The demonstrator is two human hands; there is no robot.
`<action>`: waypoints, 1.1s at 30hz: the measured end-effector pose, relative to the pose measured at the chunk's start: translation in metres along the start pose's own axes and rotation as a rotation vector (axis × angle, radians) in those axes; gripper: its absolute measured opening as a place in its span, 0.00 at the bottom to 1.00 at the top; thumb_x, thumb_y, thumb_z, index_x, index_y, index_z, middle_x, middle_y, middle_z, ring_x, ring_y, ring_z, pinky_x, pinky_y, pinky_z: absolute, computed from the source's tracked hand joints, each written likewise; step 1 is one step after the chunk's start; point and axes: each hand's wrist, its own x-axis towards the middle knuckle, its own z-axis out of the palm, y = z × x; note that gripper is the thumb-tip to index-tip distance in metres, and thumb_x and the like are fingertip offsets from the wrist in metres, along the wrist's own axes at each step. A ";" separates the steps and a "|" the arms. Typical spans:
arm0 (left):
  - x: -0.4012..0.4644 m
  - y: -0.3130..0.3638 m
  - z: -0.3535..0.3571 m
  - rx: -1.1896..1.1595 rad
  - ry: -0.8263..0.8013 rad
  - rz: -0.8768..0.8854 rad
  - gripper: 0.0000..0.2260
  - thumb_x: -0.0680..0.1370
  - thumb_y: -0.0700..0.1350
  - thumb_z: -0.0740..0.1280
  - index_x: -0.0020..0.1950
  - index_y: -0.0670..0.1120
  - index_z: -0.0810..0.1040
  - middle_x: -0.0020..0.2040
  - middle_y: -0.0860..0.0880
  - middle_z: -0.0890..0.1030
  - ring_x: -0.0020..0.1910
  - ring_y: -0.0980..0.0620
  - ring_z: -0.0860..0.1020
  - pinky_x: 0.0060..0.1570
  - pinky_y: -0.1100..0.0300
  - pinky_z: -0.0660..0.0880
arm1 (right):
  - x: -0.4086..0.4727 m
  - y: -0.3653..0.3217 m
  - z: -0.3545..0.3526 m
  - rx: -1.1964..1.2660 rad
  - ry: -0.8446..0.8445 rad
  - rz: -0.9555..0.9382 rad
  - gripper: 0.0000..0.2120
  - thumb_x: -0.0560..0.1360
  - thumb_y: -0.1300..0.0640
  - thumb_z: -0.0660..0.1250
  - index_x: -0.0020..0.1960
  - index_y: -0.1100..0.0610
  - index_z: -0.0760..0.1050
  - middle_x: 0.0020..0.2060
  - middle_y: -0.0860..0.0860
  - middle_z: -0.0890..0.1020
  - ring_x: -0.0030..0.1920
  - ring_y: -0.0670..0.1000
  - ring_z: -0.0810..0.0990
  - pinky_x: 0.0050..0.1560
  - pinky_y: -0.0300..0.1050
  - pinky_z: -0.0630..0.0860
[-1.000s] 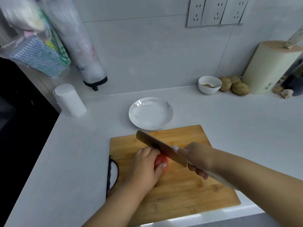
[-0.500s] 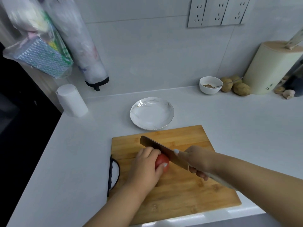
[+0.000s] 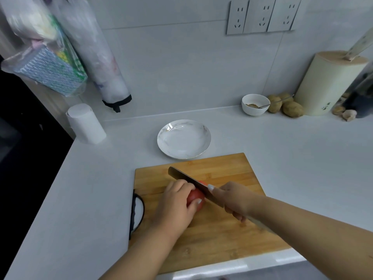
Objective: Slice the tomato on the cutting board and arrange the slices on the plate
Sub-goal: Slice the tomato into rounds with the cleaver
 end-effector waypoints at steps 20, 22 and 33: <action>0.001 0.002 -0.003 -0.013 -0.029 0.004 0.10 0.73 0.50 0.69 0.53 0.51 0.76 0.53 0.56 0.74 0.54 0.58 0.67 0.52 0.67 0.64 | -0.029 0.006 -0.026 -0.029 -0.005 0.037 0.33 0.74 0.31 0.52 0.44 0.61 0.76 0.32 0.59 0.75 0.25 0.55 0.70 0.31 0.43 0.71; 0.001 0.002 -0.002 -0.011 -0.032 0.010 0.10 0.73 0.50 0.69 0.53 0.51 0.75 0.53 0.56 0.74 0.54 0.58 0.67 0.51 0.67 0.64 | -0.021 -0.003 -0.020 -0.046 -0.004 0.033 0.32 0.75 0.31 0.52 0.42 0.60 0.75 0.32 0.59 0.75 0.27 0.56 0.71 0.33 0.44 0.73; 0.000 0.002 -0.001 -0.016 -0.025 -0.006 0.11 0.73 0.49 0.69 0.55 0.50 0.76 0.53 0.56 0.74 0.54 0.56 0.69 0.52 0.65 0.67 | 0.000 0.001 -0.014 -0.073 -0.010 0.065 0.31 0.75 0.32 0.52 0.39 0.60 0.73 0.30 0.58 0.76 0.25 0.55 0.72 0.31 0.43 0.73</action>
